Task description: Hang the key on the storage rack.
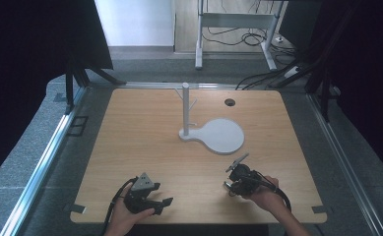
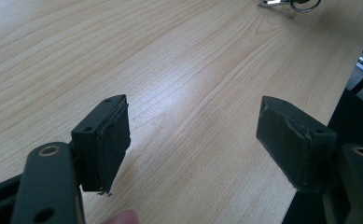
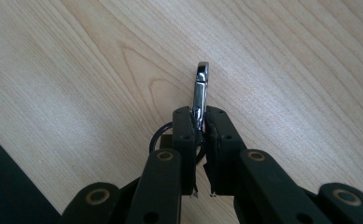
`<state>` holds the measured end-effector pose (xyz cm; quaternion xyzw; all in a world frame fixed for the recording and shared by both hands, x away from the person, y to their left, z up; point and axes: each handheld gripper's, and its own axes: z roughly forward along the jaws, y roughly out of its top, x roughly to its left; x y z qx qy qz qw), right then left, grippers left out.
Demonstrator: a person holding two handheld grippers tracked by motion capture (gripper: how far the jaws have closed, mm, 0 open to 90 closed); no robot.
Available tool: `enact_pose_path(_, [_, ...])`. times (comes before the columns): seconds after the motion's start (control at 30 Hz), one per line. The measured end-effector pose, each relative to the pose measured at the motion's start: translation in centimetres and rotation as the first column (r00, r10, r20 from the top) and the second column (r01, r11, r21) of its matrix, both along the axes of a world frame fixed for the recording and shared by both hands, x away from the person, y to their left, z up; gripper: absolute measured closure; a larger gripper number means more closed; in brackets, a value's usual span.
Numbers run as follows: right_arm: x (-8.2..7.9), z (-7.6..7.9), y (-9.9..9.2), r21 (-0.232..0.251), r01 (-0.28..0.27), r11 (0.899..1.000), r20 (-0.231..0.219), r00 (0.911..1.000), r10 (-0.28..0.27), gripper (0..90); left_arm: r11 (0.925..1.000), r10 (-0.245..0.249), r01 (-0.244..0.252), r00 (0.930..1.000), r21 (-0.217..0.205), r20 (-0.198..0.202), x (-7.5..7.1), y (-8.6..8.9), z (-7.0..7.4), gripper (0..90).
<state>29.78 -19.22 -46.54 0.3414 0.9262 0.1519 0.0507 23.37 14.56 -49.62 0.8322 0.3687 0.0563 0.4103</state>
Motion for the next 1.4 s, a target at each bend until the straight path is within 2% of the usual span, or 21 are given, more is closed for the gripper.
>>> enact_pose_path(0.37, [0.2,-0.9,0.4,-0.026,-0.010,1.000,-0.011,0.9999,0.010,83.0,1.0000,0.000,0.000,1.0000,-0.001,-0.002,0.0,0.0,-0.1,26.2])
enact_pose_path(0.6, [0.2,-0.9,0.5,-0.027,-0.011,1.000,-0.011,0.9999,0.010,83.2,1.0000,0.000,0.000,1.0000,-0.002,-0.001,0.0,-0.1,-0.1,26.3])
enact_pose_path(0.63, [0.3,-0.9,0.4,-0.013,-0.006,1.000,-0.015,0.9999,0.006,83.3,1.0000,0.000,0.000,1.0000,-0.002,-0.001,0.0,-0.1,-0.1,26.3])
enact_pose_path(0.7, [0.4,-0.6,0.2,0.020,0.001,1.000,-0.027,0.9996,0.000,83.4,1.0000,0.000,0.000,1.0000,-0.002,0.000,0.0,0.0,-0.1,26.3])
enact_pose_path(0.73, [0.5,0.0,-0.2,0.043,0.013,0.999,-0.021,0.9997,-0.012,83.8,1.0000,-0.001,0.001,1.0000,0.000,-0.002,0.0,0.0,-0.1,26.3])
enact_pose_path(0.8, [0.6,0.5,-0.5,0.059,0.023,0.998,-0.009,0.9997,-0.023,83.9,1.0000,-0.001,0.001,1.0000,0.000,-0.002,0.0,-0.1,-0.1,26.3])
enact_pose_path(1.17, [1.0,2.5,-1.1,0.086,0.038,0.996,0.054,0.9976,-0.042,83.8,1.0000,-0.002,0.002,1.0000,0.003,-0.001,0.0,-0.1,-0.1,26.3])
enact_pose_path(1.4, [1.6,3.6,-0.8,0.096,0.036,0.995,0.073,0.9964,-0.043,83.8,1.0000,-0.003,0.003,1.0000,0.004,-0.002,0.0,-0.1,-0.2,26.3])
